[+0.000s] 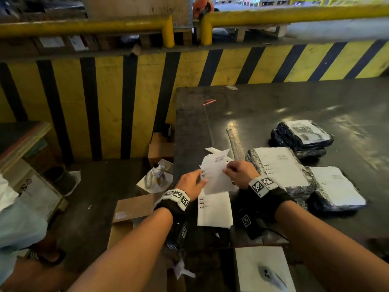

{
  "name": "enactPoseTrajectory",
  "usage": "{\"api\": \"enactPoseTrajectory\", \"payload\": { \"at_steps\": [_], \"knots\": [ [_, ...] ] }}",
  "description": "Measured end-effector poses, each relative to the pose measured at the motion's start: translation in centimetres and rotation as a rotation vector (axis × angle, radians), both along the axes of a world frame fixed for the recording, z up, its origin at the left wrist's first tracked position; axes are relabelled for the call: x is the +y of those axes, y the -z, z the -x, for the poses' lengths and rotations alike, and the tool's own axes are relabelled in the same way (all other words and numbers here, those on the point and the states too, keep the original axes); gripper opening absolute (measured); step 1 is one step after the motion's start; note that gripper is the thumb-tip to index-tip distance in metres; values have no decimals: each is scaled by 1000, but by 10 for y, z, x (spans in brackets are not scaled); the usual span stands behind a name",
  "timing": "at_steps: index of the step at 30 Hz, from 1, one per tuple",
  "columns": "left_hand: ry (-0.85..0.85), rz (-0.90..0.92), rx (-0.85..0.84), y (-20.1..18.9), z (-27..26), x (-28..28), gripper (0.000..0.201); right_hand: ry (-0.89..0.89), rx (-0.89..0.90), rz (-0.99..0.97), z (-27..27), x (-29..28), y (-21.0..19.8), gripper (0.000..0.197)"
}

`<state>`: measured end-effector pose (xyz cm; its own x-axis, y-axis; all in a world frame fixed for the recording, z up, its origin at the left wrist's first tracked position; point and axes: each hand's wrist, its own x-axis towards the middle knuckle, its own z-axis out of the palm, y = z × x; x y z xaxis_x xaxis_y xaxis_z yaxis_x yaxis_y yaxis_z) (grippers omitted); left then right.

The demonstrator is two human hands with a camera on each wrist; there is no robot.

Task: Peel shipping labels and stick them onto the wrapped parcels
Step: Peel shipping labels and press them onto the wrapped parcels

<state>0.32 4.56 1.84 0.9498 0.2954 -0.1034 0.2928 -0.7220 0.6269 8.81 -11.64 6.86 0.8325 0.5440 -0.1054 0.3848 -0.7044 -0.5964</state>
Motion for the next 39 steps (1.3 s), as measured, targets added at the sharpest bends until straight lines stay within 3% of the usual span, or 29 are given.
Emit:
{"api": "enactPoseTrajectory", "payload": {
  "at_steps": [3, 8, 11, 14, 20, 24, 39],
  "knots": [
    [-103, 63, -114, -41, -14, 11, 52, -93, -41, -110, -9, -11, -30, 16],
    [-139, 334, -343, -94, -35, 22, 28, -183, -64, -262, -18, -24, -63, 13],
    [-176, 496, -442, -120, -43, 24, 31, -198, -87, -281, -23, -30, -72, 16],
    [-86, 480, -517, -144, -48, 23, 17, -199, -92, -249, -34, -39, -78, 14],
    [141, 459, -568, -190, -54, 19, 19, -129, -188, -362, -59, -58, -125, 8],
    [236, 410, -548, -211, -53, 16, 19, -180, -208, -366, -65, -66, -155, 10],
    [344, 328, -456, -230, -61, 8, 18, -263, -209, -285, -57, -71, -180, 13]
  ]
}}
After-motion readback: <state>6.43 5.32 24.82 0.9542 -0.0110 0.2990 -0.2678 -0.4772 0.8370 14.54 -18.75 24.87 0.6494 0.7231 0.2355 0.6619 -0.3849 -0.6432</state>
